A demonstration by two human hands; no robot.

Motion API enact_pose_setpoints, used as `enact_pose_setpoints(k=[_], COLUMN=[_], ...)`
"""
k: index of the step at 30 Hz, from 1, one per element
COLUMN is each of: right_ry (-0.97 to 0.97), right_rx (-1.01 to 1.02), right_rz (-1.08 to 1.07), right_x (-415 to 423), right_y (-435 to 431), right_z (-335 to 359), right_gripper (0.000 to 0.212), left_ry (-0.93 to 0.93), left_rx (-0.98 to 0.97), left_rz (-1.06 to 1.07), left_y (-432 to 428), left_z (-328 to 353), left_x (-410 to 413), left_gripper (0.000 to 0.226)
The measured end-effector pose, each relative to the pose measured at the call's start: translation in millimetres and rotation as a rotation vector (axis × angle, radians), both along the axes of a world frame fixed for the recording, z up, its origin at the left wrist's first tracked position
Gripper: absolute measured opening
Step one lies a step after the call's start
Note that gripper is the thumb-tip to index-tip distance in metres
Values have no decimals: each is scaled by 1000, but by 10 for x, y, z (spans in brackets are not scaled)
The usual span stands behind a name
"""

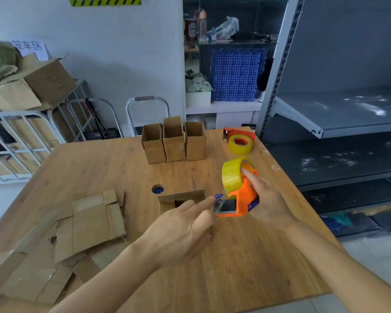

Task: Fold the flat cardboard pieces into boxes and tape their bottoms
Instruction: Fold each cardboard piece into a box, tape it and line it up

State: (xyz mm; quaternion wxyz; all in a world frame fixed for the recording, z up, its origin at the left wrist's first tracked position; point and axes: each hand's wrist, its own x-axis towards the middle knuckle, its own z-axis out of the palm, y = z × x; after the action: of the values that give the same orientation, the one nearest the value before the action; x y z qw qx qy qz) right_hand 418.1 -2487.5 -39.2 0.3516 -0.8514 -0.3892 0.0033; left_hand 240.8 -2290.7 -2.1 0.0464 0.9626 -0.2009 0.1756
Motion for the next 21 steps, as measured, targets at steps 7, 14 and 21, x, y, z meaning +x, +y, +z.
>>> enact_pose_setpoints(k=[7, 14, 21], right_ry=[-84, 108, 395], right_rx=[-275, -473, -307], right_rz=[37, 200, 346], right_x=[95, 61, 135], right_y=[-27, -54, 180], right_z=[-27, 212, 606], right_gripper=[95, 97, 75], left_ry=[-76, 0, -140], left_rx=[-464, -1660, -1759], left_rz=[130, 751, 925], left_y=[-70, 137, 397], left_z=[5, 13, -84], left_x=[-112, 134, 271], left_gripper=[21, 17, 11])
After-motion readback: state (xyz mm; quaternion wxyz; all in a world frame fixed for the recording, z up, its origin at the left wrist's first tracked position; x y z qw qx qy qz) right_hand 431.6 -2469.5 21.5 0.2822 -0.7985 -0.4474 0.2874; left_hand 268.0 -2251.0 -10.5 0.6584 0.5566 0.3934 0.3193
